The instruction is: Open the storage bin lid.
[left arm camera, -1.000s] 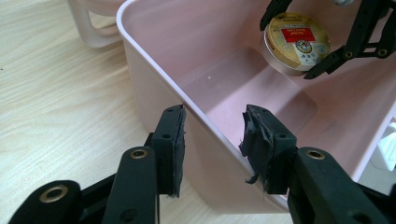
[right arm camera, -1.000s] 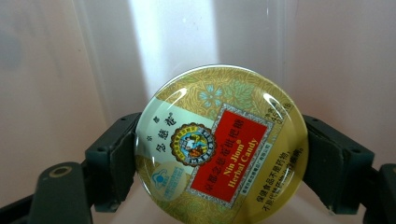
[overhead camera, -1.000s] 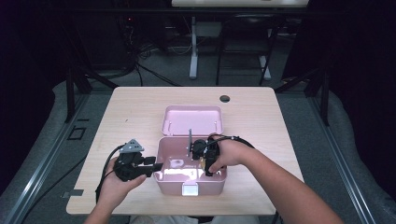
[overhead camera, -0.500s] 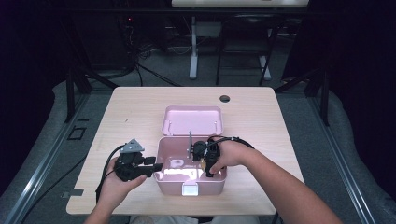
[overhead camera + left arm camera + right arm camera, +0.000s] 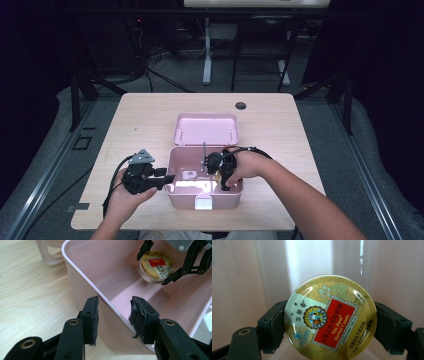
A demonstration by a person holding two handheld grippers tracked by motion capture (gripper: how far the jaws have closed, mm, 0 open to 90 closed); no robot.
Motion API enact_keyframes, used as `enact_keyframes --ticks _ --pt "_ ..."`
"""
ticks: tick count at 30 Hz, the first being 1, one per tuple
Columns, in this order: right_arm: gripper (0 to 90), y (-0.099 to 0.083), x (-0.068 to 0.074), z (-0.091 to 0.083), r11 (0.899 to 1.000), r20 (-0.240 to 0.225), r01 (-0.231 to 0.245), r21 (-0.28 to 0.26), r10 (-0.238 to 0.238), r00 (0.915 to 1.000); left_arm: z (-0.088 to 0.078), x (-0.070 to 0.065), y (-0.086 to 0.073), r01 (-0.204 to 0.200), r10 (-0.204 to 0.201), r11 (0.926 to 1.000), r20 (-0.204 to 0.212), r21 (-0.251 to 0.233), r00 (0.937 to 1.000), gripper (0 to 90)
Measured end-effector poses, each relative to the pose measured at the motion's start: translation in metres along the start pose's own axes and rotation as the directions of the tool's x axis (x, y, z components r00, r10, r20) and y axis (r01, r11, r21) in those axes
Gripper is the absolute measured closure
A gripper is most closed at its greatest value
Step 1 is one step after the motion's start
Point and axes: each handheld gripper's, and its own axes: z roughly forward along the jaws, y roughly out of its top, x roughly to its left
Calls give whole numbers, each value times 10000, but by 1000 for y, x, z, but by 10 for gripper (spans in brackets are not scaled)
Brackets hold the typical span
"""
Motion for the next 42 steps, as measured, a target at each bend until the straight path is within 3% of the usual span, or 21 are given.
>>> enact_keyframes --ticks 20,25,30,42 --pt "199 3 -2 8 9995 -23 -118 284 119 9999 0 1 0 -18 18 10000 33 21 10000 577" --pt "197 2 -3 8 9996 -31 -182 193 183 9998 0 0 0 9 -9 10000 31 8 10000 576" --pt "138 2 -3 5 9995 9 -287 156 287 9996 1 1 0 -35 35 10000 37 41 10000 574" --pt "168 0 1 -8 9990 -26 -393 -209 393 9992 1 0 0 -23 23 10000 5 51 10000 574"
